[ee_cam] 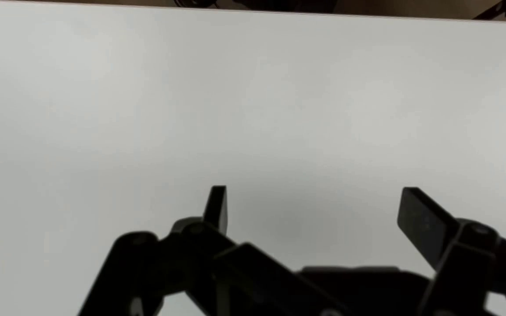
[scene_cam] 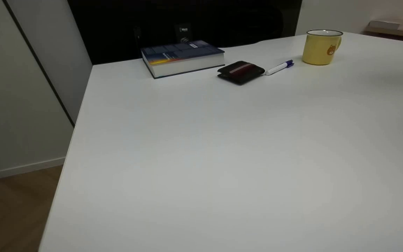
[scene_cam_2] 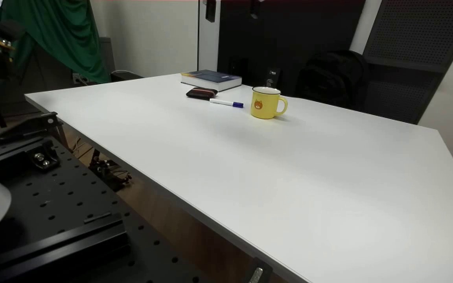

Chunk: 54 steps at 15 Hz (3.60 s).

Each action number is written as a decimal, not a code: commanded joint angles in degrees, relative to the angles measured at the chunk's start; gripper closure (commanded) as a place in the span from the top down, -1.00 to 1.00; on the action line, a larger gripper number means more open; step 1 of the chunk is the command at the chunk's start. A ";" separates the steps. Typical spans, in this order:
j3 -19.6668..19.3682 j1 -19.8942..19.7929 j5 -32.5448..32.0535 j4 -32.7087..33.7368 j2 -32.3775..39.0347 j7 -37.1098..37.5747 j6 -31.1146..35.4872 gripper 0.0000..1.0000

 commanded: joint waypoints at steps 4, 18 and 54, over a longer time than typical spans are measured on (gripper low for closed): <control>-0.24 0.31 3.60 21.35 23.24 4.10 -0.64 1.00; -1.62 12.55 15.77 48.13 48.26 42.14 5.51 1.00; -5.97 19.69 6.96 48.29 55.10 79.48 22.37 1.00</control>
